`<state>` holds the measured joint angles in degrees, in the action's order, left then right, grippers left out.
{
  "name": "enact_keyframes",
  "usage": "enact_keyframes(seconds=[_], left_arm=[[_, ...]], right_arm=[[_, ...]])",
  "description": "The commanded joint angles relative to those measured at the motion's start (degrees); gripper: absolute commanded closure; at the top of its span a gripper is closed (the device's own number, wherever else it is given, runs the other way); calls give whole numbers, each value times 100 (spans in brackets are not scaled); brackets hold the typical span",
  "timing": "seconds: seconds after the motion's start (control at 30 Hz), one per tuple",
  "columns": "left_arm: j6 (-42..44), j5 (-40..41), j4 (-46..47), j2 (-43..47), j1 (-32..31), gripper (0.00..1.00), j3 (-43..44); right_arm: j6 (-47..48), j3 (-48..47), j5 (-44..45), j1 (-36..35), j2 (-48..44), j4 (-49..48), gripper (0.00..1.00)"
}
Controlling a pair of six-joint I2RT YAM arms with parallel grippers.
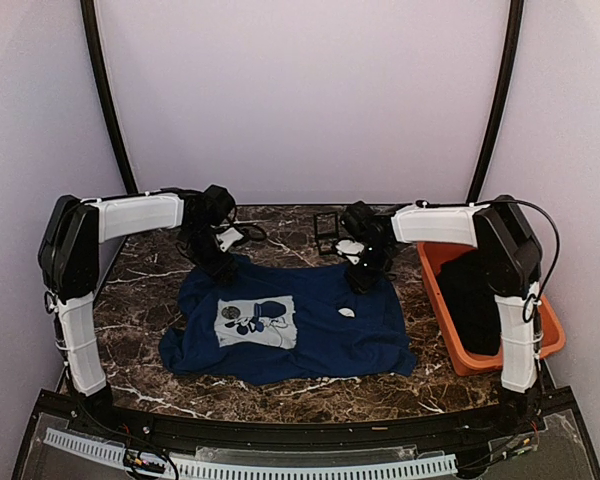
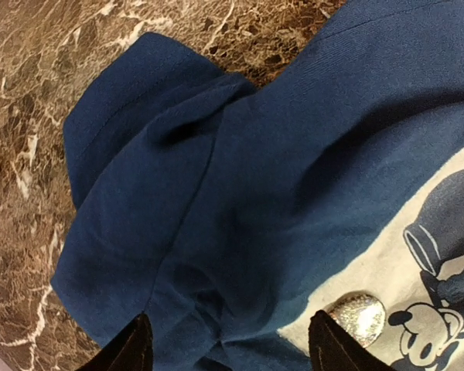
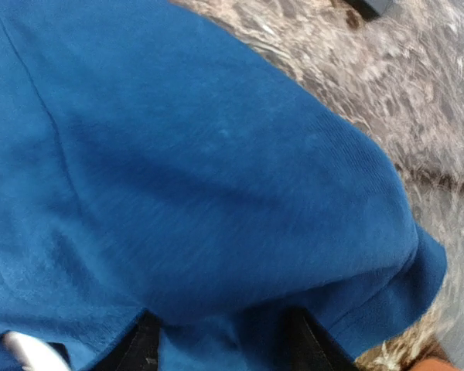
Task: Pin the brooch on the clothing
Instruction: Smooth out the clothing with brooches at the center of the board.
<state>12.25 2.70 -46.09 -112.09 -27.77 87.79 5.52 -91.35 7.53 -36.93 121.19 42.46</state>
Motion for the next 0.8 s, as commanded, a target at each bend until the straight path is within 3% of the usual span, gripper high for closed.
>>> enact_keyframes(seconds=[0.0,0.07,0.1,0.23,0.3,0.6,0.63,0.7,0.77], left_arm=[[-31,-248,-9,-290,63,38,234],[-41,-166,2,-448,92,50,296],[-44,-139,-6,-499,107,55,325],[-87,-128,-53,-766,213,94,497],[-116,26,16,-807,249,99,517],[-136,563,303,-829,399,99,782],[-138,529,269,-835,403,99,821],[-148,466,220,-832,404,99,830],[-159,424,196,-832,404,99,809]], right_arm=[[-100,-233,-70,177,225,-289,61],[-131,-268,-51,225,289,-331,91],[-150,-261,4,244,291,-365,100],[-159,-228,476,274,202,-645,100],[-105,-219,744,274,162,-862,100],[14,-354,1166,284,234,-1252,100],[-8,-417,1051,283,259,-1148,90],[-81,-440,904,294,263,-1026,60],[-143,-440,868,311,271,-991,46]])
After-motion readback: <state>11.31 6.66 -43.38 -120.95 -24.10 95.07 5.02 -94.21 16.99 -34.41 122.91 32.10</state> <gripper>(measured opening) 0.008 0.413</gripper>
